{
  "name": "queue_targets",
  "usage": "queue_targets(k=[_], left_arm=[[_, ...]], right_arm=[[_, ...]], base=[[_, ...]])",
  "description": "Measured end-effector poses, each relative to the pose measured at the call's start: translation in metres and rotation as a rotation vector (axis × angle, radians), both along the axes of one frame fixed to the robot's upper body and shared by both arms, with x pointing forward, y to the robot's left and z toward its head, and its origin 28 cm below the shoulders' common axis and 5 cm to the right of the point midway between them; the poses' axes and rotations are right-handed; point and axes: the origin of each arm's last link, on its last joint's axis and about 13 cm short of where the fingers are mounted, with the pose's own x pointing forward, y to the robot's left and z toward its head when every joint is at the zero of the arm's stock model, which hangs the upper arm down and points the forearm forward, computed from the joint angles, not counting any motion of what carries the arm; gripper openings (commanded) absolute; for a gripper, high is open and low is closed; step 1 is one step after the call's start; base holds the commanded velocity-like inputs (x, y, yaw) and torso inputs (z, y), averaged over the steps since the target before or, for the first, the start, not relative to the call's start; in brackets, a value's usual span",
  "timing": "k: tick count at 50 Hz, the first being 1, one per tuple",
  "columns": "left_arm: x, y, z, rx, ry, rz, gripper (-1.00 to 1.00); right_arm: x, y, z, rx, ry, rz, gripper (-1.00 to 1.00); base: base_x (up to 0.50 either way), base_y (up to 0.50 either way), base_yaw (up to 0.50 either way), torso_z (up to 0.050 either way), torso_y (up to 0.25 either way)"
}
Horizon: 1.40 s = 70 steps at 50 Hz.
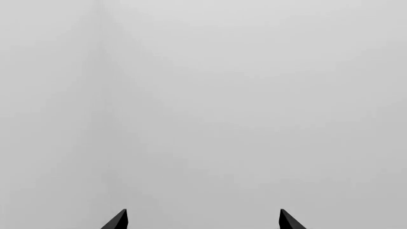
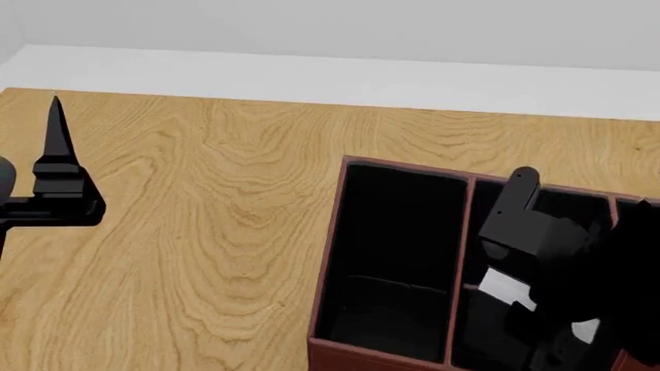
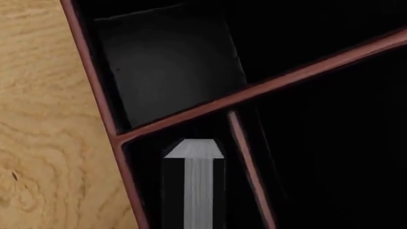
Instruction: Pick up the book and place it in the back compartment of the caddy.
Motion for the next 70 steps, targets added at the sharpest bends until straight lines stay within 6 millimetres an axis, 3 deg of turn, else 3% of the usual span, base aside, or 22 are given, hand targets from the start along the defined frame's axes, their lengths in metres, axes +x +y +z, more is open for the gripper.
queue_targets(k=[1,2,11,25,55,70], left_arm=[[0.000,0.000,0.000,0.000,0.000,0.000,1.00],[0.000,0.000,0.000,0.000,0.000,0.000,1.00],[0.000,0.000,0.000,-0.001,0.001,-0.003,1.00],[0.000,0.001,-0.001,-0.007,0.003,-0.005,1.00],[0.000,0.003,-0.003,-0.032,-0.001,-0.017,1.00],[0.005,0.004,-0.005,-0.042,-0.001,-0.035,1.00]], right_arm=[[0.000,0.001,-0.002,-0.003,0.003,0.001,-1.00],[0.000,0.002,-0.005,-0.007,0.009,0.002,1.00],[0.001,0.008,-0.018,-0.030,0.031,0.019,1.00],[-0.001,0.011,-0.016,-0.048,0.032,0.022,1.00],[-0.016,0.015,0.050,-0.097,-0.134,-0.014,1.00],[-0.036,0.021,0.070,-0.034,-0.273,-0.124,1.00]], base=[[0.00,0.00,0.01,0.000,0.000],[0.00,0.00,0.00,0.000,0.000],[0.00,0.00,0.00,0.000,0.000],[0.00,0.00,0.00,0.000,0.000],[0.00,0.00,0.00,0.000,0.000],[0.00,0.00,0.00,0.000,0.000]])
